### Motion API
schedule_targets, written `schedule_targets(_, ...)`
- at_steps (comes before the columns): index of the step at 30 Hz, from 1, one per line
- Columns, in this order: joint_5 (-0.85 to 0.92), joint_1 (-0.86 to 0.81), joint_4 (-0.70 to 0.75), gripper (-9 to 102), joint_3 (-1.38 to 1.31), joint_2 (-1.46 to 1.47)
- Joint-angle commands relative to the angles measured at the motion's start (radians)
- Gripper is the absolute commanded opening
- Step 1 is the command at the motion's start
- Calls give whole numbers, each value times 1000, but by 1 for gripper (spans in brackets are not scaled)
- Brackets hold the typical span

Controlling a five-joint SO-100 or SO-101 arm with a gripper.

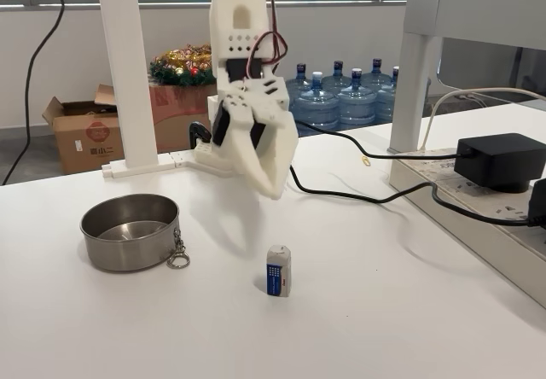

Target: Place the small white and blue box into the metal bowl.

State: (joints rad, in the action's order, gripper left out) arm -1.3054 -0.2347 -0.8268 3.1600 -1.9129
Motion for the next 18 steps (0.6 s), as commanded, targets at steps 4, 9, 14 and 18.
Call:
schedule_targets(4,-110,-2,-184,-4,44,126)
schedule_targets(9,-152,6,-207,-4,44,156)
schedule_targets(14,-152,5,-206,-4,43,160)
schedule_targets(18,-152,3,-207,-4,26,210)
